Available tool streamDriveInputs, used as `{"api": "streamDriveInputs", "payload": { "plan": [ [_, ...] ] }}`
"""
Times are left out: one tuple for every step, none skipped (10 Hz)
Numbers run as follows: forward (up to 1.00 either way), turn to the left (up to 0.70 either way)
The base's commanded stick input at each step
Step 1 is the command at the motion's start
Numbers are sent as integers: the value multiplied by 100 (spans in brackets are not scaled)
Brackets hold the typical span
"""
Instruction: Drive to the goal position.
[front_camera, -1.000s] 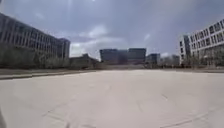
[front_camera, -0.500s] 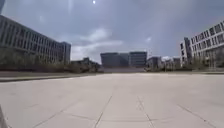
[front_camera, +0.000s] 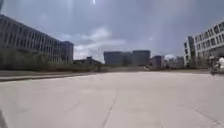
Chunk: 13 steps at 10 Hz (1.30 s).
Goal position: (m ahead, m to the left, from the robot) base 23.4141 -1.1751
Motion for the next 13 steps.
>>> {"api": "streamDriveInputs", "payload": {
  "plan": [
    [100, 1],
    [100, 1],
    [100, 0],
    [100, 0],
    [100, 0],
    [100, 0],
    [100, 0],
    [100, 0],
    [100, 0],
    [100, 0],
    [100, 0],
    [100, 0],
    [100, 0]
  ]
}}
